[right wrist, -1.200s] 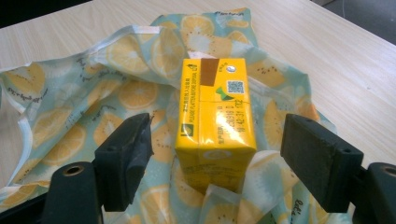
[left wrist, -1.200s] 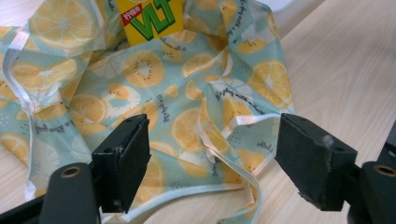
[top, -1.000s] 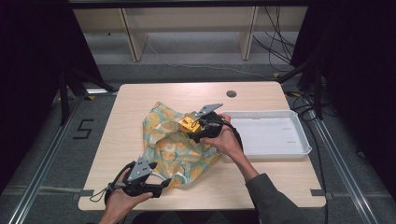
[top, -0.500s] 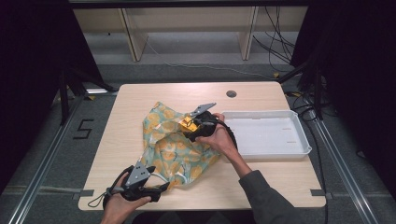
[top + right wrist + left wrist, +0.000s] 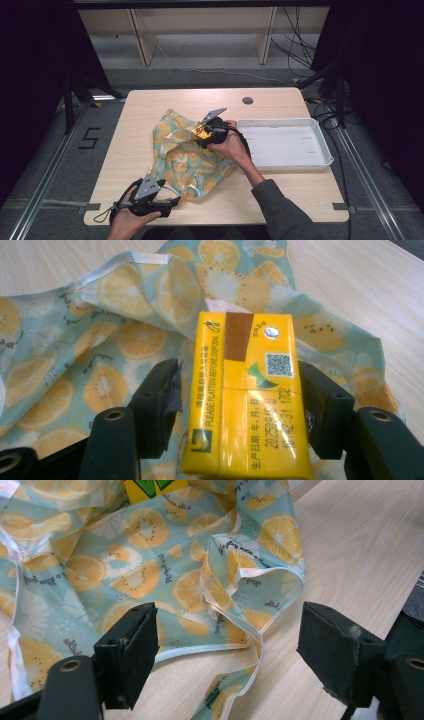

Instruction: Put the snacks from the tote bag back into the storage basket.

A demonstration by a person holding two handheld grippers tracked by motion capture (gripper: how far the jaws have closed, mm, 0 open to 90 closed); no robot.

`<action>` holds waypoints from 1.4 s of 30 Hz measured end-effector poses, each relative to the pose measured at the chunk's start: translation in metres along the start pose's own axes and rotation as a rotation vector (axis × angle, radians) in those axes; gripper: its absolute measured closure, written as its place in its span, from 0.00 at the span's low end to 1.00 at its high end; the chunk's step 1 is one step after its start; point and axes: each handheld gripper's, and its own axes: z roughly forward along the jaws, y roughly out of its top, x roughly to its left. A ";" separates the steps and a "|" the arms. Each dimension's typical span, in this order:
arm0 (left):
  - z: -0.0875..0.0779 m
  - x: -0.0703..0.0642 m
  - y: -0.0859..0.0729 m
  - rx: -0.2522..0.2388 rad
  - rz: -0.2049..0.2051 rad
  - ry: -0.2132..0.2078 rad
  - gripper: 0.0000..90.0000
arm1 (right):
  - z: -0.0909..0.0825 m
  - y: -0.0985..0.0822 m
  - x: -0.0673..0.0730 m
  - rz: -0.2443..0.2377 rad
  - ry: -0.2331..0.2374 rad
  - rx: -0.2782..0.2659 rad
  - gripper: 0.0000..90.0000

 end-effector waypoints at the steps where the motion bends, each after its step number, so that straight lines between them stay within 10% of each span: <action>1: 0.000 0.000 0.000 0.002 -0.009 0.003 0.26 | 0.000 0.000 -0.001 -0.013 -0.003 -0.003 0.46; 19: 0.001 0.000 -0.001 0.011 0.021 0.002 0.26 | 0.004 -0.001 -0.003 -0.041 -0.016 0.029 0.56; 25: 0.003 -0.002 -0.002 0.000 -0.028 0.002 0.26 | 0.003 0.000 -0.002 -0.039 -0.003 0.018 0.57; 42: 0.003 0.001 -0.001 -0.011 -0.004 0.011 0.26 | -0.029 0.020 0.007 -0.081 0.041 -0.008 0.57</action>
